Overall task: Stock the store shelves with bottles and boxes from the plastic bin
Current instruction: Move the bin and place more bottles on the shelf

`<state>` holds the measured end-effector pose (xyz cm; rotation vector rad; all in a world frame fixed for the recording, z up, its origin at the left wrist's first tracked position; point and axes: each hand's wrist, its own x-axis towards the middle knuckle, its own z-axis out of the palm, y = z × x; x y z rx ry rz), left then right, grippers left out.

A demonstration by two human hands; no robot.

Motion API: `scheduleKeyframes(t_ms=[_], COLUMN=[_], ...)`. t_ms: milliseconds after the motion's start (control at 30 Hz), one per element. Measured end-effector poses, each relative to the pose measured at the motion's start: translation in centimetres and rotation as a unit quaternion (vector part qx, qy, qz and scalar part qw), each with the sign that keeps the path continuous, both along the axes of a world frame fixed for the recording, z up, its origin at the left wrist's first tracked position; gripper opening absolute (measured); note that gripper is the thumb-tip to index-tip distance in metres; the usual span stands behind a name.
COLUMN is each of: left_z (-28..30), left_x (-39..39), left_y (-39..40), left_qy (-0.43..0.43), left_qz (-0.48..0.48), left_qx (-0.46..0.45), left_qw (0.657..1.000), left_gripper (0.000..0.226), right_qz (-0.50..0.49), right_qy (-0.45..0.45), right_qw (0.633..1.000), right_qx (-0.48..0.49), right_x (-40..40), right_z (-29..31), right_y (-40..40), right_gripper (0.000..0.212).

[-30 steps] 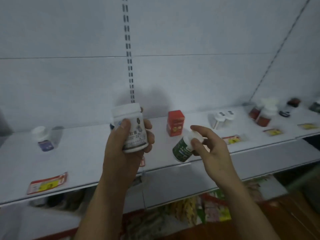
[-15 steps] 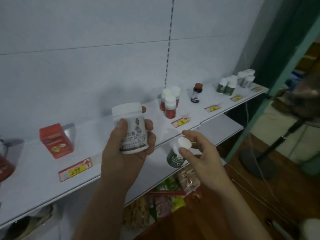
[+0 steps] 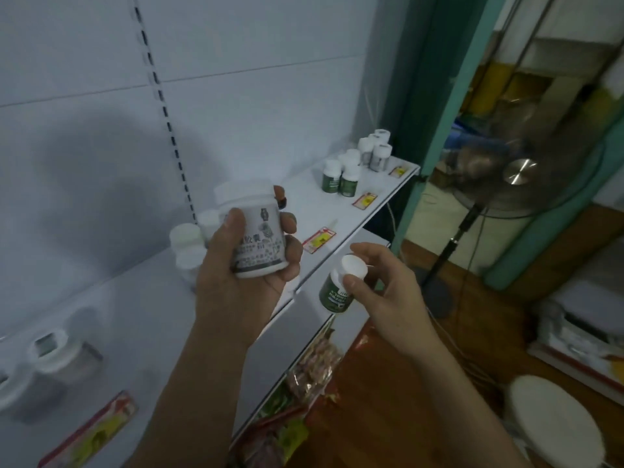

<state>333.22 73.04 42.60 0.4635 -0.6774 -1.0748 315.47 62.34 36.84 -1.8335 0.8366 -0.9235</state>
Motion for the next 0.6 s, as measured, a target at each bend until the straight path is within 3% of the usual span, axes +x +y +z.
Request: scheduleKeyframes(t_ms=[333, 600], left_z=[-1.7, -4.3], left_x=[0.9, -0.1], left_y=[-15.0, -27.5], left_qy=[-0.008, 0.019], left_qz=[-0.028, 0.06], left_qx=[0.015, 0.052], left_qw=[0.999, 0.997], left_gripper=[0.085, 0.072], right_qz=[-0.073, 0.013], right_qy=[-0.002, 0.077], right_qw=[0.997, 0.992], right_qx=[-0.023, -0.096], right_x=[-0.4, 1.4], right_z=[0.7, 0.6], right_y=[-15.2, -34.6], right_gripper=[0.033, 0.037])
